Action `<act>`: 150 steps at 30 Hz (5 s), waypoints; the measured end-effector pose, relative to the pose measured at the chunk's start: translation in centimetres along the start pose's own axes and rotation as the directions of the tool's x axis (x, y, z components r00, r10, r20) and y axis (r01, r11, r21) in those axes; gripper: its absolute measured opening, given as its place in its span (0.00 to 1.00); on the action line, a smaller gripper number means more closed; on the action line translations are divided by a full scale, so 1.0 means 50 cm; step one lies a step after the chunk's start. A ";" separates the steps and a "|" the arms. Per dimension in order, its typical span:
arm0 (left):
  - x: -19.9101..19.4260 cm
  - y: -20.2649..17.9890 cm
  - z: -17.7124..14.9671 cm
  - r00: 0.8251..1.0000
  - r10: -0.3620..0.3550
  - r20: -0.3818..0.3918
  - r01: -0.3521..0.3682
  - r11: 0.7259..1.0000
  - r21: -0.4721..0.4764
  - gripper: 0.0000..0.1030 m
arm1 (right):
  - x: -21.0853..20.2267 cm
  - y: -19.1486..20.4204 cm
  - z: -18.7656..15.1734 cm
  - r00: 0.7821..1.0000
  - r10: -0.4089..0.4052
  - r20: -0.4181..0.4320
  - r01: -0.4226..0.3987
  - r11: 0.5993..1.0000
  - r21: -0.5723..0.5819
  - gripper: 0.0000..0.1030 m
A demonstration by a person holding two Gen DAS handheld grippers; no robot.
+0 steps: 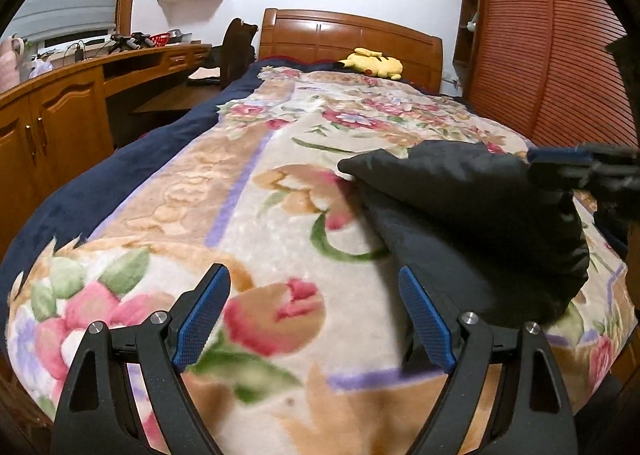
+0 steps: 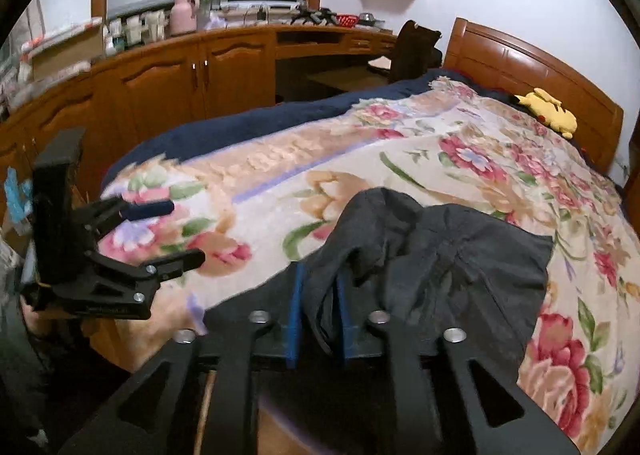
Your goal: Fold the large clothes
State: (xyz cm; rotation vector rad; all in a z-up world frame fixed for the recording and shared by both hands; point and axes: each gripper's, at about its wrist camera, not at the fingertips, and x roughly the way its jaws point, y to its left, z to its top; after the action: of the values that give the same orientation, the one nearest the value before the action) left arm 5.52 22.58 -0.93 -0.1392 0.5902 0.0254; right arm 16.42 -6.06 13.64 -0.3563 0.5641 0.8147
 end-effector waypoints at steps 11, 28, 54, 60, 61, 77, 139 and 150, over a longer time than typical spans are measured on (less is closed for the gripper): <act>-0.035 -0.063 0.016 0.996 -0.070 0.061 0.067 0.997 0.047 0.84 | -0.134 -0.101 -0.137 0.981 -0.188 0.042 0.183 0.979 0.093 0.49; -0.022 -0.165 0.049 0.973 -0.212 0.091 0.206 0.976 0.070 0.75 | -0.048 0.010 -0.275 0.995 0.004 -0.097 0.008 0.992 0.124 0.06; -0.021 -0.103 -0.018 0.993 -0.112 -0.035 0.115 0.987 0.115 0.09 | -0.021 -0.133 -0.254 0.990 -0.138 -0.013 0.138 0.969 0.204 0.42; -0.007 -0.118 -0.034 0.994 -0.098 -0.046 0.104 0.985 0.137 0.09 | 0.082 -0.150 -0.241 0.992 -0.093 -0.081 0.108 0.974 0.201 0.42; -0.005 -0.118 -0.034 0.994 -0.099 -0.048 0.105 0.985 0.138 0.09 | 0.095 -0.155 -0.245 0.992 -0.080 -0.094 0.098 0.973 0.211 0.42; -0.073 -0.058 -0.054 0.997 -0.080 -0.012 0.081 0.994 0.079 0.73 | 0.095 -0.202 -0.225 0.981 -0.167 -0.100 0.183 0.967 0.176 0.59; -0.134 0.246 -0.031 1.000 0.022 0.021 -0.022 1.000 0.004 0.07 | 0.286 0.011 0.033 0.998 -0.053 -0.020 0.055 0.993 0.108 0.23; -0.220 0.477 -0.091 0.952 0.303 0.038 -0.296 0.947 -0.120 0.07 | 0.462 0.301 0.202 0.997 0.078 0.023 -0.077 0.996 -0.043 0.22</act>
State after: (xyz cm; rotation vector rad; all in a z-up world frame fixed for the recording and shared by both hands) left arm -7.68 45.75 -1.50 -0.1570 0.5495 0.3580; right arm 21.07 22.07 6.60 -0.3636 0.5408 0.9060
